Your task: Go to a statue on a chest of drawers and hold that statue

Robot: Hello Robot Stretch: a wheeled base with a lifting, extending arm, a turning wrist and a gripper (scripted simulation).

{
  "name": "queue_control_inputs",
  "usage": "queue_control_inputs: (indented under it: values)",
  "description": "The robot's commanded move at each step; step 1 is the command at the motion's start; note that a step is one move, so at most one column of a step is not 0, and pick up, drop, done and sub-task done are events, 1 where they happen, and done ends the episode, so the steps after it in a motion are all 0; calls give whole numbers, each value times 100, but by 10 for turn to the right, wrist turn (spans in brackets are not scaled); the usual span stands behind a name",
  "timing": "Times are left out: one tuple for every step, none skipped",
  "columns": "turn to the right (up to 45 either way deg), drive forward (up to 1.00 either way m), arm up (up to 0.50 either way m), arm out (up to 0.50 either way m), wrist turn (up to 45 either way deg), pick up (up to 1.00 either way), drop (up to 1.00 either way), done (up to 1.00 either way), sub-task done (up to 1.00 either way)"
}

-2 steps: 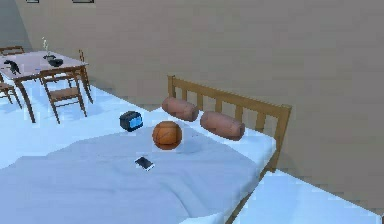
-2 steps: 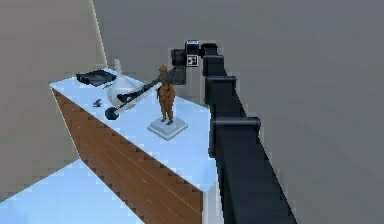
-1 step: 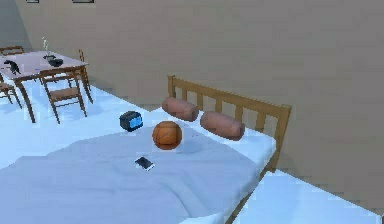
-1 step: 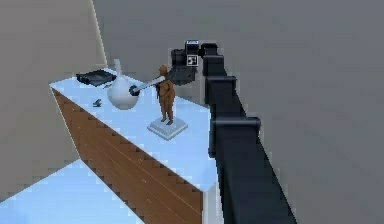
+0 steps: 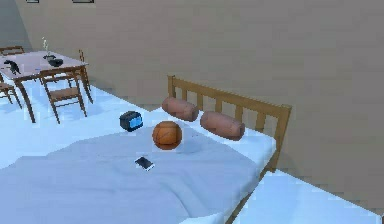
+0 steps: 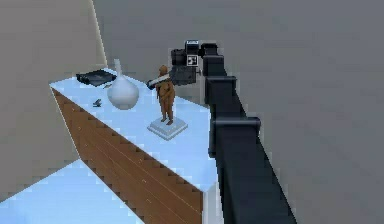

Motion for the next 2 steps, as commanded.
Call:
queue_control_inputs:
  values:
    - [0, 0, -28, 0, 0, 0, 0, 0, 0]
    - [0, 0, 0, 0, 0, 100, 0, 0, 0]
